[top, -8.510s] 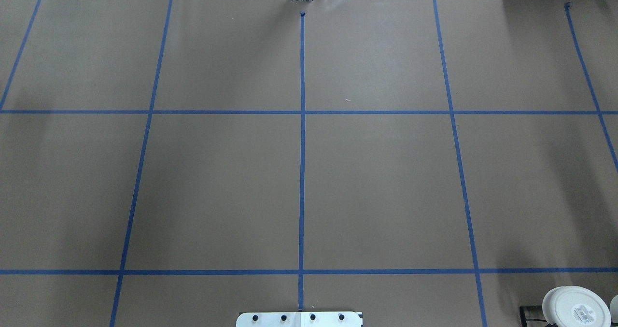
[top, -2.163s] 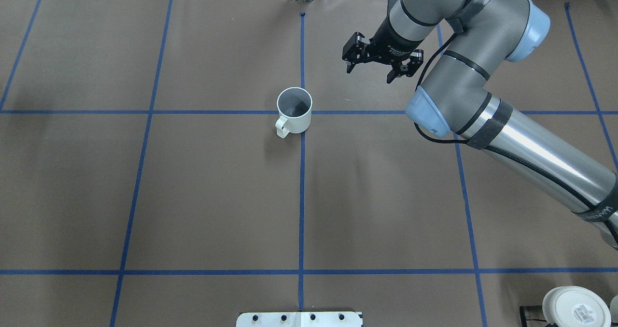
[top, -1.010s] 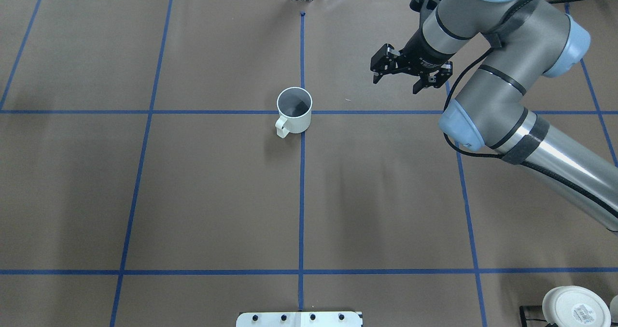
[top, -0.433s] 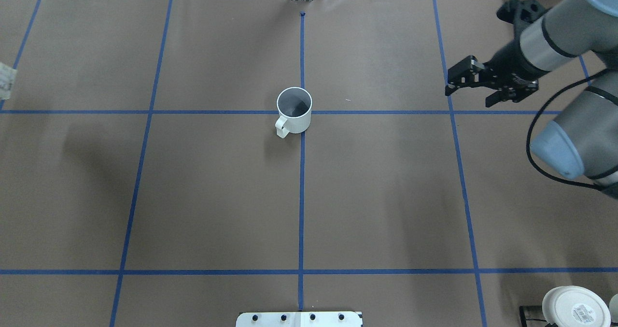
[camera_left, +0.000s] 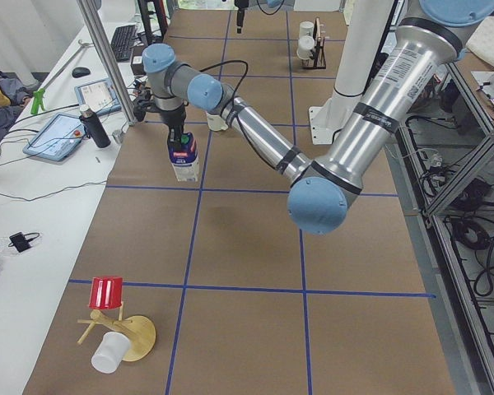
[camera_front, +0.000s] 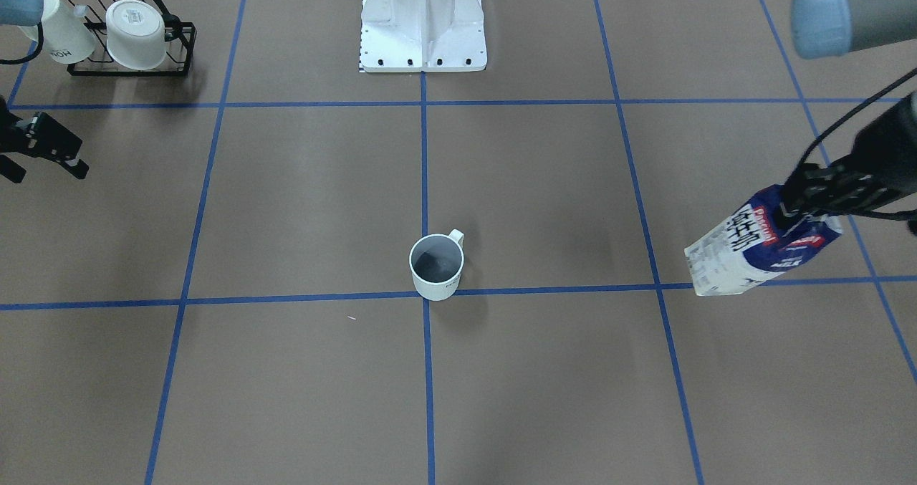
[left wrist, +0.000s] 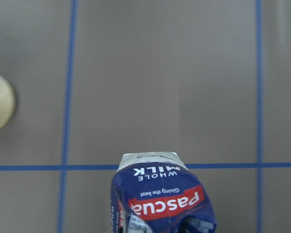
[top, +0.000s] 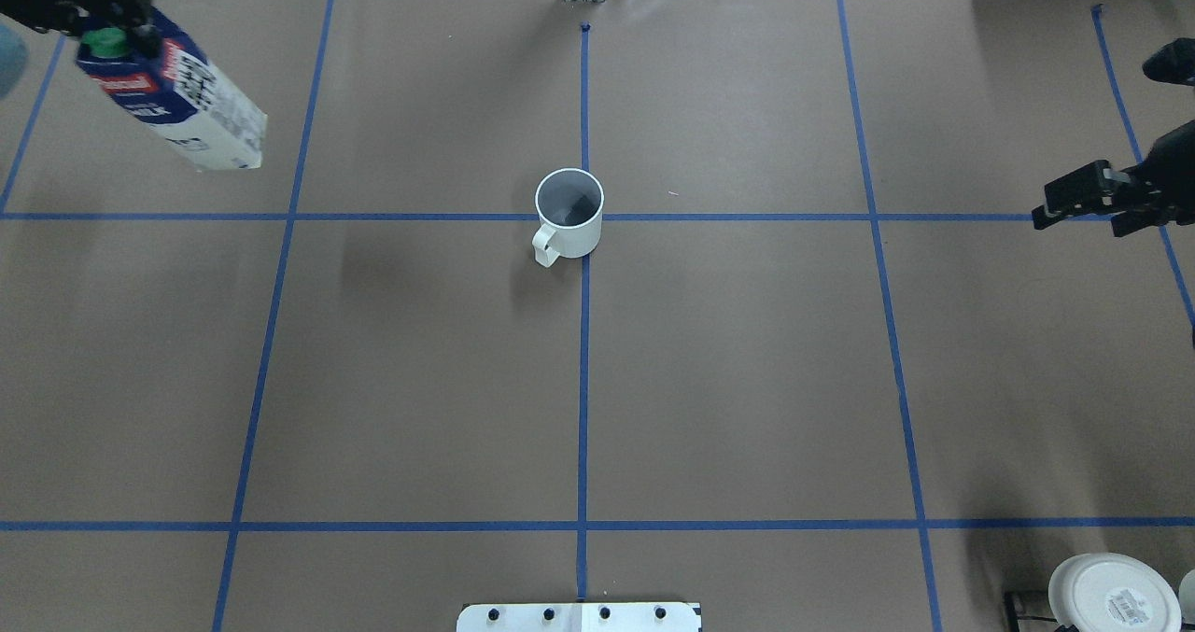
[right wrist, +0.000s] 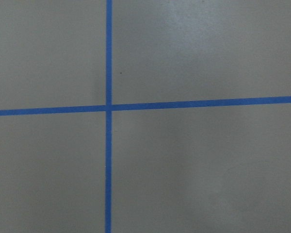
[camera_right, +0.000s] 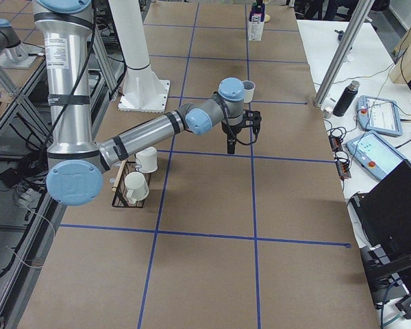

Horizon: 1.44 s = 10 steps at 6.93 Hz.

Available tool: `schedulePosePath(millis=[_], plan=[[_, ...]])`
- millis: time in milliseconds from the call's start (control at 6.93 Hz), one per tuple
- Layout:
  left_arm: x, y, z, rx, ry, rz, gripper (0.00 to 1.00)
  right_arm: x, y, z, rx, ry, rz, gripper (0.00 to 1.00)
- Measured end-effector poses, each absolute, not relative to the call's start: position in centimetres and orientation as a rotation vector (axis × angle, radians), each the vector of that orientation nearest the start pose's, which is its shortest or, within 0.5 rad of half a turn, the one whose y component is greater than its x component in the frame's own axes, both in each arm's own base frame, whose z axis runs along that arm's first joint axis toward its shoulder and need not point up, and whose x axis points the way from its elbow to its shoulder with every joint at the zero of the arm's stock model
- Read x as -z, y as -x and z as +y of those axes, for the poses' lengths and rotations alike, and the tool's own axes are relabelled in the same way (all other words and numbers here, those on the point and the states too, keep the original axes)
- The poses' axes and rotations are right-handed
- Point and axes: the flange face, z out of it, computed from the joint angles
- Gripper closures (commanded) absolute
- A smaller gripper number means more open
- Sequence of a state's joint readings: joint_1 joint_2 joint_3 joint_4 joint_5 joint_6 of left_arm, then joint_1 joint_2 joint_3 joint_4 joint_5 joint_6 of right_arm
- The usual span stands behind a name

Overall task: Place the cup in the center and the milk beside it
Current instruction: 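Carry the blue milk carton with the left gripper beside the mug, then set the milk carton down and open the left gripper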

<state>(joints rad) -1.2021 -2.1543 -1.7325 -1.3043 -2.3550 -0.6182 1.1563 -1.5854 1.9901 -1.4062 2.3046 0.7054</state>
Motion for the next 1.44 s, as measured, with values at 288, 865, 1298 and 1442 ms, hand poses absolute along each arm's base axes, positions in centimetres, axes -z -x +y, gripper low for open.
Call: schedulePosePath(millis=[288,865,1298,1442], plan=[[-18.7,-27.5,-63.0,0.06,0.014,0.901,1.0,-46.7,10.1,-45.5,-0.039,-0.095,-0.873,0.0],[-16.3,-40.3,-63.5,0.048,0.015,0.903,1.0,-48.1,8.7,-45.0,-0.016,-0.105,-0.857,0.0],[-15.5,-43.4,-63.1,0.056,0.009,0.904,0.02,-48.6,8.6,-45.0,-0.019,-0.102,-0.848,0.0],[-14.9,-43.2,-63.0,0.054,0.0,0.911,0.02,-48.7,8.6,-45.1,-0.019,-0.1,-0.846,0.0]])
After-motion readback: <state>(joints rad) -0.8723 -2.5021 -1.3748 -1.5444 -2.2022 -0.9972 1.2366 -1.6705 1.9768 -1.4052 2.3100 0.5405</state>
